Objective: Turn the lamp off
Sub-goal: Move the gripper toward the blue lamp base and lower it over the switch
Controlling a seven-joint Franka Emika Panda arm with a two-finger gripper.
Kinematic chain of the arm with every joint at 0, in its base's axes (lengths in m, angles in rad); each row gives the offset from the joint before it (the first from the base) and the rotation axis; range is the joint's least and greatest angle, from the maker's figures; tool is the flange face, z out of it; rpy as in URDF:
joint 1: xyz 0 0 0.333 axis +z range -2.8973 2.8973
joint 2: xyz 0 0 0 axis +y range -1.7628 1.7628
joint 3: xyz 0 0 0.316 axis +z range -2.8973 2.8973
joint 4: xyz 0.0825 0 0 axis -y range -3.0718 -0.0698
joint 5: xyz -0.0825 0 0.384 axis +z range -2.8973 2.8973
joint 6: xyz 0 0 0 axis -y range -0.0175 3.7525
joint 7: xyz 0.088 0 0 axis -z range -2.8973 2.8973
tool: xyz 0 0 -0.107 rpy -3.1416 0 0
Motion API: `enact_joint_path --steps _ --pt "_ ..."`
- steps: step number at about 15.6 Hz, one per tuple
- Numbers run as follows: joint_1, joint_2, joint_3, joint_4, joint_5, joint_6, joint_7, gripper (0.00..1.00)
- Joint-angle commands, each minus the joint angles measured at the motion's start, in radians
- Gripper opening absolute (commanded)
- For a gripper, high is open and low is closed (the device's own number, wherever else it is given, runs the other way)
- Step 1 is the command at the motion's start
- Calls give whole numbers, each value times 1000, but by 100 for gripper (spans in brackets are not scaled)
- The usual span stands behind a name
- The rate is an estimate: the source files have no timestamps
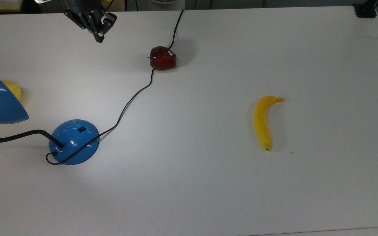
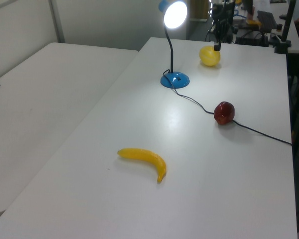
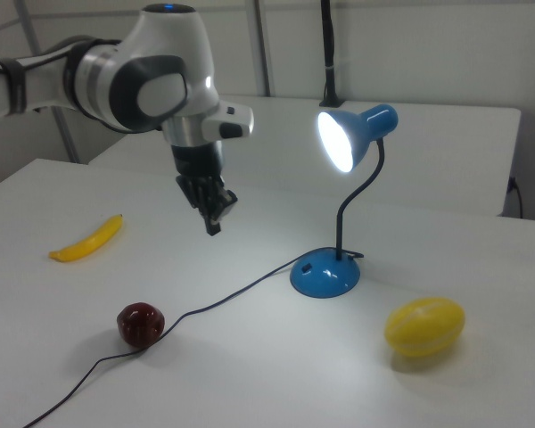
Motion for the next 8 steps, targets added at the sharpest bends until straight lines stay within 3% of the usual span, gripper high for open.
enact_joint_path --steps 1,8 --pt "-48 51 -4 -1 23 132 42 0" --pt "-107 205 -9 1 0 485 156 0"
